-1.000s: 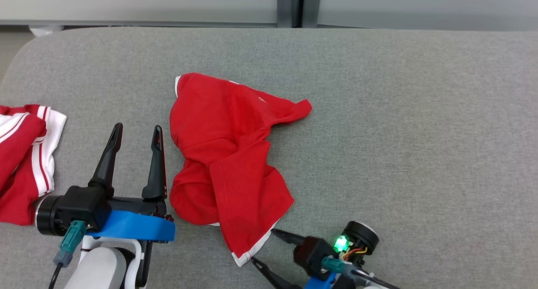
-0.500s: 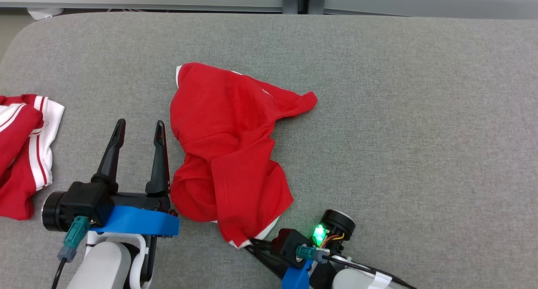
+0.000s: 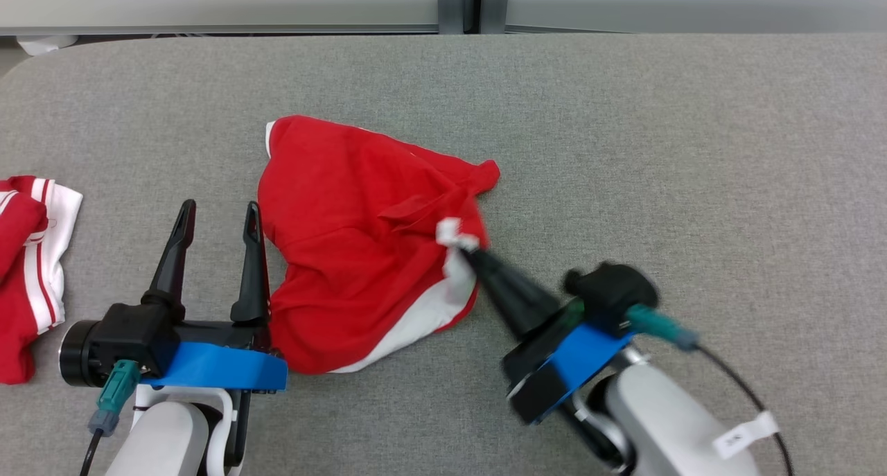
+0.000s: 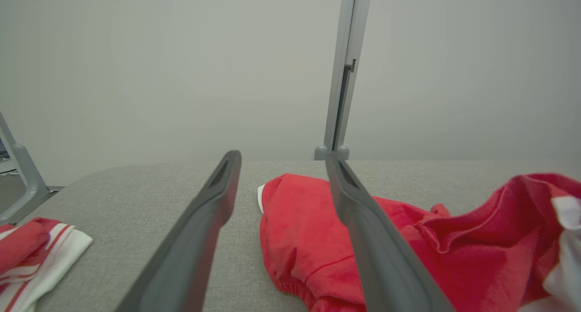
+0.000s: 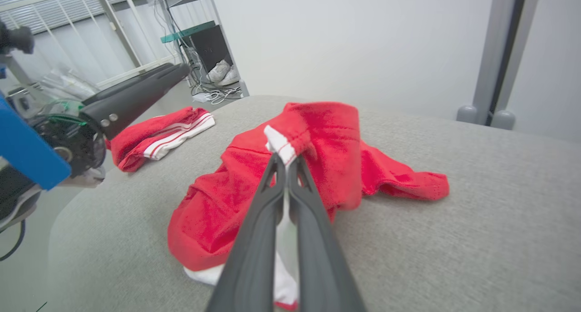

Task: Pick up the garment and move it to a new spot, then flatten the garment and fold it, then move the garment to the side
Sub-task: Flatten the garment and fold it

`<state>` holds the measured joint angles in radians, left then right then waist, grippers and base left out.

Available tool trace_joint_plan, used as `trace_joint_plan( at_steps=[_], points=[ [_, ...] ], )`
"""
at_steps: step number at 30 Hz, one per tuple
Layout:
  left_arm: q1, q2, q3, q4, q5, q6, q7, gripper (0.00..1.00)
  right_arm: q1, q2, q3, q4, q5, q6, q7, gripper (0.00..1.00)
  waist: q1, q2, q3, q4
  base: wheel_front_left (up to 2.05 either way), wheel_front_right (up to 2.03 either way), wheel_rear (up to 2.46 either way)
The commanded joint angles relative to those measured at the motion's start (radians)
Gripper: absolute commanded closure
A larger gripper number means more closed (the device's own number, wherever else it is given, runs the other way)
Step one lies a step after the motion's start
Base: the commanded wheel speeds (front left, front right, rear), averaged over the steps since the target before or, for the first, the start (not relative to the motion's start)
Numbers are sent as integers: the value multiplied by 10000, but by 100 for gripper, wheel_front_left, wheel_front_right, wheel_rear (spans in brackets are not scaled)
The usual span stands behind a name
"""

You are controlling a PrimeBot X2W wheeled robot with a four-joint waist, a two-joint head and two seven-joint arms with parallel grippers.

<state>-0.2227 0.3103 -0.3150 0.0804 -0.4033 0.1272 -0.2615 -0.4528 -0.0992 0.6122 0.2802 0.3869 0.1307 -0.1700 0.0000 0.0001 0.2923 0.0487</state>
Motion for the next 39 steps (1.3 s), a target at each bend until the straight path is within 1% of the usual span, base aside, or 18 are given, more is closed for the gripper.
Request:
trace_joint_plan(
  at_steps=[1, 6, 9, 11, 12, 14, 15, 18, 21, 24, 25, 28, 29, 31, 33, 39],
  points=[
    [76, 31, -13, -18, 69, 51, -14, 0, 248, 69, -523, 2, -12, 1, -93, 100, 0, -1, -5, -14, 0, 0, 0],
    [29, 79, -70, -17, 40, 12, 60, 0, 945, 362, -2658, 184, 34, 3, -242, 100, 0, -1, 65, -39, 0, 0, 0],
    [18, 101, -86, -8, 21, 23, 96, 0, 1400, 449, -3554, 325, 388, 3, -256, 100, 0, -1, 131, -60, 0, 0, 0],
    [8, 110, -98, -1, -2, 28, 97, 0, 1675, 473, -4012, 412, 963, 3, -271, 100, 0, -1, 182, -90, 0, 0, 0],
    [18, 122, -93, 1, -8, 49, 98, 0, 1754, 481, -4164, 470, 982, 3, -313, 96, 0, -1, 201, -127, 0, 0, 0],
    [18, 129, -118, 1, -21, 46, 112, 0, 1957, 488, -4363, 599, 1914, 3, -364, 53, 0, -1, 233, -170, 0, 0, 0],
    [17, 127, -128, -3, -30, 47, 123, 0, 1981, 486, -4443, 661, 2082, 3, -407, 0, 0, -1, 245, -197, 0, 0, 0],
    [31, 148, -153, 14, -49, 66, 132, 0, 1994, 482, -4632, 801, 2404, 3, -551, 0, 0, -1, 257, -289, 0, 0, 0],
    [58, 150, -175, 25, -56, 80, 140, 0, 2013, 477, -4802, 688, 2213, 3, -681, 0, 0, -1, 242, -332, 0, 0, 0],
    [146, 156, -176, 46, -80, 97, 141, 0, 2150, 280, -5166, 289, 1293, 3, -836, 0, 0, -1, 153, -402, 0, 0, 0],
    [181, 161, -175, 48, -95, 116, 137, 0, 2195, 119, -5320, 96, 765, 3, -880, 0, 0, -1, 110, -426, 0, 0, 0],
    [306, 172, -135, 38, -138, 161, 121, 0, 2324, -20, -5716, -759, -366, 3, -904, 0, 0, -1, -20, -504, 0, 0, 0],
    [358, 185, -124, 43, -158, 188, 118, 0, 2365, -69, -5797, -1027, -563, 3, -903, 0, 0, -1, -76, -533, 0, 0, 0],
    [450, 209, -115, 51, -170, 216, 126, 0, 2479, -243, -5882, -1558, -1111, 3, -680, 0, 0, -1, -198, -578, 0, 0, 0],
    [555, 216, -145, 58, -202, 236, 176, 0, 2633, -234, -5899, -2066, -1415, 3, -342, 0, 0, -1, -333, -595, 0, 0, 0],
    [859, 246, -279, 70, -260, 256, 281, 0, 3312, -196, -5797, -3168, -1864, 3, 692, 0, 0, -1, -683, -563, 0, 0, 0]
  ],
)
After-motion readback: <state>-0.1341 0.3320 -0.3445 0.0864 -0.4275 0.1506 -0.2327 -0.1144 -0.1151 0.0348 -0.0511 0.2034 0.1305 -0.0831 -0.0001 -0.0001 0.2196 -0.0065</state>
